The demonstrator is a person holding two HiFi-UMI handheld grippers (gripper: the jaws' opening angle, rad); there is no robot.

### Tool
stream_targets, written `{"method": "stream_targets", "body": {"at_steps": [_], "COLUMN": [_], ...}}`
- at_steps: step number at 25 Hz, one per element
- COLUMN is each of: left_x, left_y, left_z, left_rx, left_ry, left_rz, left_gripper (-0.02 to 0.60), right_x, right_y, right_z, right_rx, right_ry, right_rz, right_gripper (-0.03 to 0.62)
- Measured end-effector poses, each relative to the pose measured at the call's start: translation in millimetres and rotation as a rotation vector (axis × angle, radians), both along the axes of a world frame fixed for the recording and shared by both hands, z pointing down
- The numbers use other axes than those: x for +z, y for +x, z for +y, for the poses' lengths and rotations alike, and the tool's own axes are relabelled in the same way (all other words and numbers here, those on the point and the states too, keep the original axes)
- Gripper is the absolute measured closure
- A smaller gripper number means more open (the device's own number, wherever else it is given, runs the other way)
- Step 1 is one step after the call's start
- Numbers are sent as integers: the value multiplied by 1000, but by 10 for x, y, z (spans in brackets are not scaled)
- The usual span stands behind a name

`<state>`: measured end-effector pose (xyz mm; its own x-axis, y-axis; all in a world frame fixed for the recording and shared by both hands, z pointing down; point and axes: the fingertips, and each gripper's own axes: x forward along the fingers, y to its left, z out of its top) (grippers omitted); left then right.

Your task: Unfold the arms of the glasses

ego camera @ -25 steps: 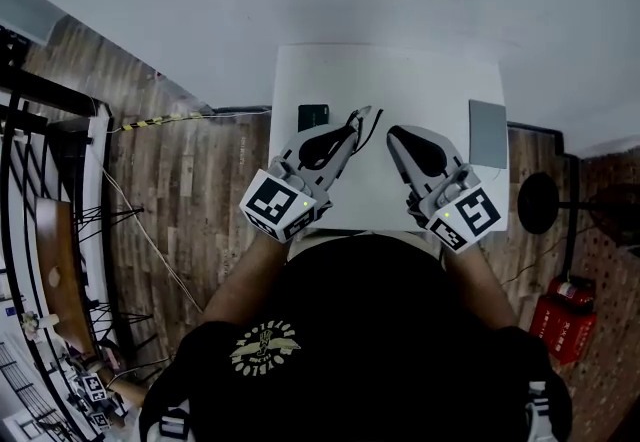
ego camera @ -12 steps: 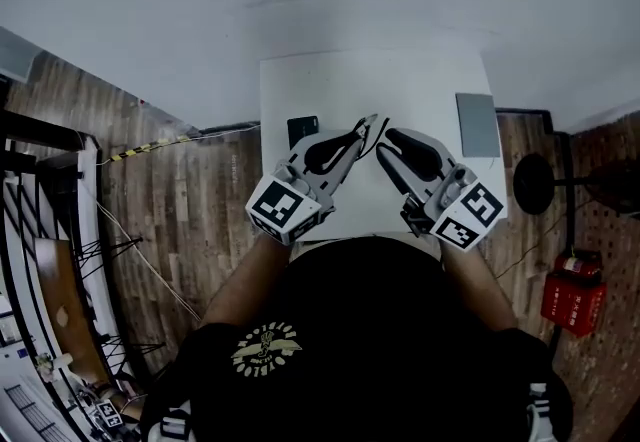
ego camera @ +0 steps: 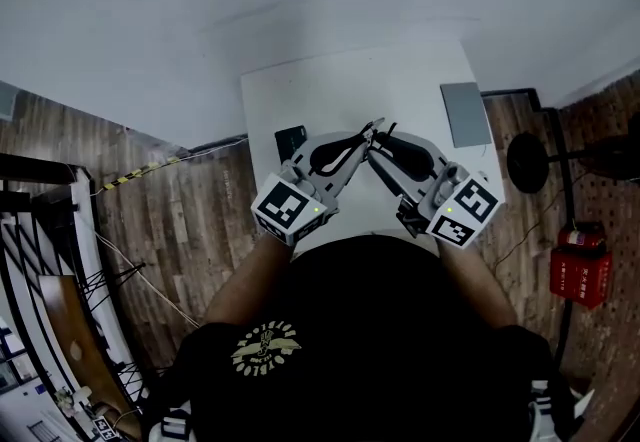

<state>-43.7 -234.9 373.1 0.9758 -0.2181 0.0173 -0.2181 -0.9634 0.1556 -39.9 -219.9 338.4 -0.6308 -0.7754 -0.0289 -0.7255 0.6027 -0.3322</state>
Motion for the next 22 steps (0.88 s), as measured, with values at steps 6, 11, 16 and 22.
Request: {"method": "stream_targets", "body": {"at_steps": [6,11,16,22], "left_x": [91,125,170,112], "left_y": [-114,-184,-21,407], "left_z": [-164,-171,-265,-186], "left_rx": [-25,-39,-43,-64], "left_ry": [-26,-34,-57,-53], "left_rz": [0,3,1,-7], "left_gripper": [558,558,558,558], "right_x": [90,119,181,191], "right_y": [-11,-90,121,639], "right_z": [-117,-108,-119,131], "right_rx": [29,17,33,61], "right_ry": [-14,-18,-31,-29], "right_rz": [22,30,23,7], "right_gripper": [549,556,559,562]}}
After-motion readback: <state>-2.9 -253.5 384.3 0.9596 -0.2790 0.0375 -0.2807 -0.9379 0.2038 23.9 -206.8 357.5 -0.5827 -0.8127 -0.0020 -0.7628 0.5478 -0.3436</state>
